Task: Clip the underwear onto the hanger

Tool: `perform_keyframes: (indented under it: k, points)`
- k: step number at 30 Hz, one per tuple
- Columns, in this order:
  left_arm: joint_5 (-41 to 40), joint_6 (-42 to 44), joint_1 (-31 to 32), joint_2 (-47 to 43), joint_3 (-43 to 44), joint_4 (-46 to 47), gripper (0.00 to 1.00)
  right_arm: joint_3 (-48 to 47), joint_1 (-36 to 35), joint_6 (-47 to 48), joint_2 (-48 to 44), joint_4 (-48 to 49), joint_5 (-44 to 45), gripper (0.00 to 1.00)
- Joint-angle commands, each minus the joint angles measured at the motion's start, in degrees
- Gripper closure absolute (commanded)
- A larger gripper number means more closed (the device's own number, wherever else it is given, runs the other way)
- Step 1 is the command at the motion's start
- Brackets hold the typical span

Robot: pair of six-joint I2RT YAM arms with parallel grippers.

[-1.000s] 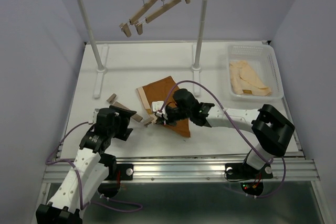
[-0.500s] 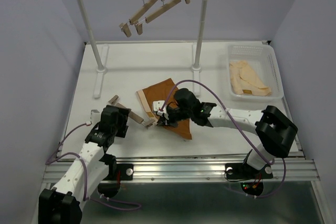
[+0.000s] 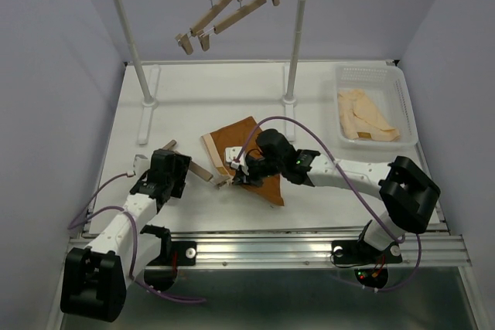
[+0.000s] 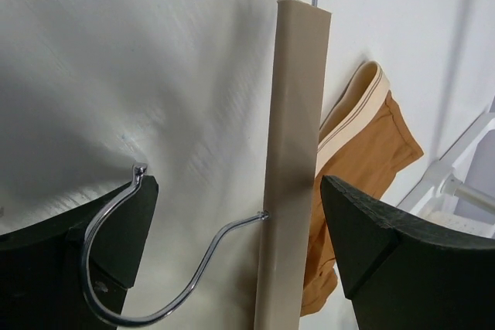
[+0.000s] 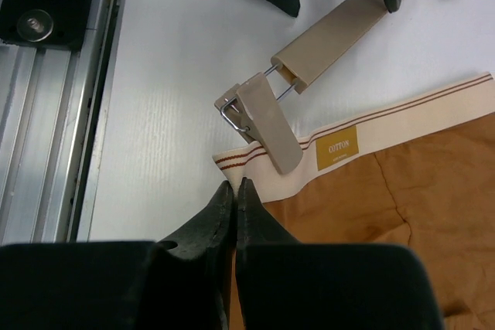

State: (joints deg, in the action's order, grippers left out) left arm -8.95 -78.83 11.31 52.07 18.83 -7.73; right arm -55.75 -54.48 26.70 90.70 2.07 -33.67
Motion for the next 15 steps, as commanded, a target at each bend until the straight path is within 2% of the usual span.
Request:
perform_keyframes:
  k: [1, 5, 10, 15]
  points:
    - [-0.9, 5.5, -0.7, -2.8, 4.7, -8.9, 0.01, -2.4, -0.7, -0.4, -2.8, -0.1, 3.6, 0.99]
    - [-1.8, 7.1, -1.3, -7.2, 7.7, -20.1, 0.01, -2.3, 0.4, -0.9, -3.8, -1.3, 4.9, 0.99]
    - [5.1, 11.8, -1.6, -11.3, 9.3, -25.7, 0.01, -2.9, 1.0, -0.2, -3.9, -3.6, 6.0, 0.99]
    - [5.1, 14.0, -1.6, -15.0, 13.2, -33.2, 0.01, -3.5, 2.0, 0.5, -3.8, -5.0, 6.1, 0.99]
